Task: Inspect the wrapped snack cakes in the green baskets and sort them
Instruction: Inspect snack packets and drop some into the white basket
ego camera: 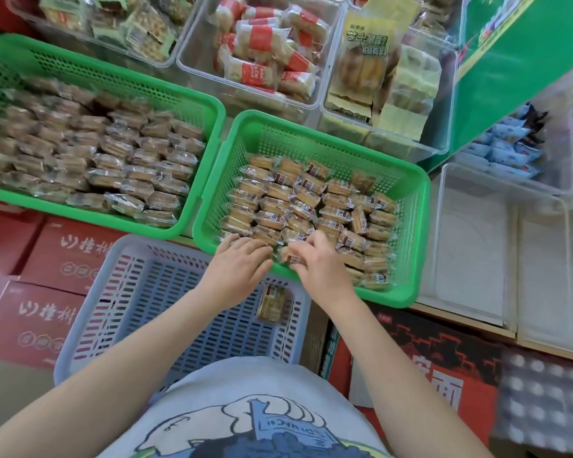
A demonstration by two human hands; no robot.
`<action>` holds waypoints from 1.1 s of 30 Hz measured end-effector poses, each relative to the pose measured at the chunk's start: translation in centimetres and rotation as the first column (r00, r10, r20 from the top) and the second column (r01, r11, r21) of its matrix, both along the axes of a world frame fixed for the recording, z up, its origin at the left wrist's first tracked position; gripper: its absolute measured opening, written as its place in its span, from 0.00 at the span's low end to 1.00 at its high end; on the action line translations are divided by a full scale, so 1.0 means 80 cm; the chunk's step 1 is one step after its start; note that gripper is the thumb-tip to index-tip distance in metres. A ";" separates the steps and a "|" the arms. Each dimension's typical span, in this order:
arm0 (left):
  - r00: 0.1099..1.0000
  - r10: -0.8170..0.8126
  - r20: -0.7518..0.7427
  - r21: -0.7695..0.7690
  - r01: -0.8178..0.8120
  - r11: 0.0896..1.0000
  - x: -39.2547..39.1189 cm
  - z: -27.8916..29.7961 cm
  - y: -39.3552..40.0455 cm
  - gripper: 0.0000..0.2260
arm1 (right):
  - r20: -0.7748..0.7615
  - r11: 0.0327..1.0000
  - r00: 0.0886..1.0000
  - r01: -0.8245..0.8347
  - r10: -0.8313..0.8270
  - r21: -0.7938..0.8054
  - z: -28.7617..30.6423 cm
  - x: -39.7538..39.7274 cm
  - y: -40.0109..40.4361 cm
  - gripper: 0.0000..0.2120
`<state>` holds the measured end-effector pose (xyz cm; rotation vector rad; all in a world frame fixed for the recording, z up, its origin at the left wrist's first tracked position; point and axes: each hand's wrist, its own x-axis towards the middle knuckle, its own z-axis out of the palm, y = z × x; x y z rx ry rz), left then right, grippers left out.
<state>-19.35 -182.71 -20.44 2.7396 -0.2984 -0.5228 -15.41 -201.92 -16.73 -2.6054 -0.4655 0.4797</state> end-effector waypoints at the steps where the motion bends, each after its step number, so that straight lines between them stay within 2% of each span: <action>1: 1.000 0.007 0.002 -0.016 -0.007 1.000 0.001 0.000 0.000 0.35 | -0.024 0.999 0.999 -0.029 0.029 -0.020 -0.003 0.003 0.007 0.11; 4: 1.000 0.024 0.005 -0.043 -0.024 0.999 0.001 -0.001 0.001 0.34 | -0.157 0.994 0.987 -0.057 0.042 -0.097 -0.017 0.016 0.017 0.12; 6: 1.000 0.030 -0.007 -0.041 -0.030 0.999 0.002 -0.002 0.000 0.34 | -0.177 0.989 0.984 -0.007 -0.019 -0.145 -0.025 0.023 0.016 0.09; 8: 0.999 0.033 -0.012 -0.033 -0.033 0.999 0.002 -0.001 -0.002 0.34 | -0.126 0.981 0.990 0.036 -0.061 -0.193 -0.028 0.028 0.016 0.04; 10: 1.000 0.012 0.020 -0.014 -0.012 1.000 0.002 0.002 -0.006 0.32 | -0.074 0.973 0.995 0.043 -0.062 -0.225 -0.029 0.032 0.018 0.07; 12: 1.000 -0.024 0.020 0.029 0.023 0.999 0.005 0.004 -0.011 0.32 | -0.063 0.977 0.988 0.131 -0.143 -0.166 -0.029 0.036 0.020 0.08; 14: 0.998 -0.027 -0.052 0.086 0.031 0.996 0.009 0.007 -0.016 0.35 | -0.022 0.973 0.977 0.209 -0.212 -0.101 -0.031 0.039 0.019 0.06; 20: 0.995 -0.021 -0.102 0.155 0.036 0.987 0.014 0.011 -0.023 0.27 | 0.054 0.964 0.997 0.064 -0.052 -0.260 -0.041 0.046 0.020 0.07; 23: 0.992 -0.013 -0.124 0.151 0.032 0.988 0.015 0.014 -0.024 0.26 | 0.110 0.945 0.994 0.061 -0.027 -0.321 -0.042 0.039 0.025 0.07; 28: 0.992 0.014 -0.122 0.139 0.003 0.990 0.015 0.013 -0.025 0.26 | 0.081 0.920 0.996 0.051 -0.021 -0.388 -0.034 0.038 0.029 0.10; 33: 0.992 0.029 -0.121 0.152 -0.010 0.988 0.017 0.014 -0.027 0.26 | 0.034 0.895 0.983 0.176 -0.179 -0.410 -0.025 0.028 0.034 0.14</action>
